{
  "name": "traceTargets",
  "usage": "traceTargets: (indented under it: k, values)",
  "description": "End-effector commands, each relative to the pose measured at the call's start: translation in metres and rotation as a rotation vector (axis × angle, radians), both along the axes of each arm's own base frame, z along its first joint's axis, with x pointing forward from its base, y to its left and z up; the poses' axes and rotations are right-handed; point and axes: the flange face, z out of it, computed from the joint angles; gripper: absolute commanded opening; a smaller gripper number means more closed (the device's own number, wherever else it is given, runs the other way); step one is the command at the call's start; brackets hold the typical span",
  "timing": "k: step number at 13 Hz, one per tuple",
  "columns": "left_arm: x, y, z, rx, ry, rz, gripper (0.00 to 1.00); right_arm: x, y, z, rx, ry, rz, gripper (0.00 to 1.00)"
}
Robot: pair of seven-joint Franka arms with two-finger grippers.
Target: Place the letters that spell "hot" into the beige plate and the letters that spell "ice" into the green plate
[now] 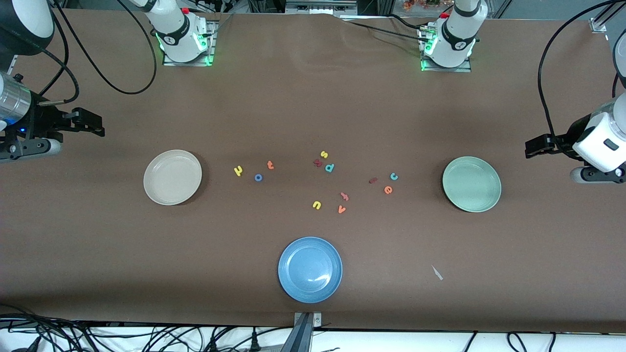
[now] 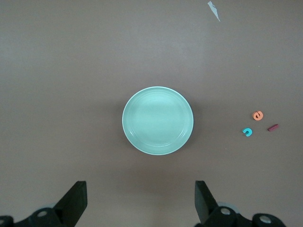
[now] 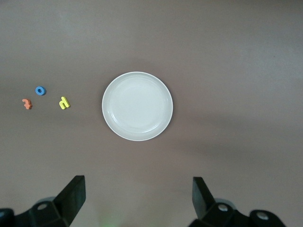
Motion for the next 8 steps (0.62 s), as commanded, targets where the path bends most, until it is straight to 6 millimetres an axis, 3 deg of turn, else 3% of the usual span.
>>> traceTargets:
  k: [1,8]
  values:
    - [0.0006,-0.0091,-0.0012,-0.029,0.0,0.001,1.0,-0.0025,-0.0035,0.0011,0.008,0.005,0.01,1.0]
    - [0.001,-0.008,-0.0021,-0.027,0.001,0.001,1.0,-0.0028,-0.0026,0.0002,0.008,0.008,0.011,1.0]
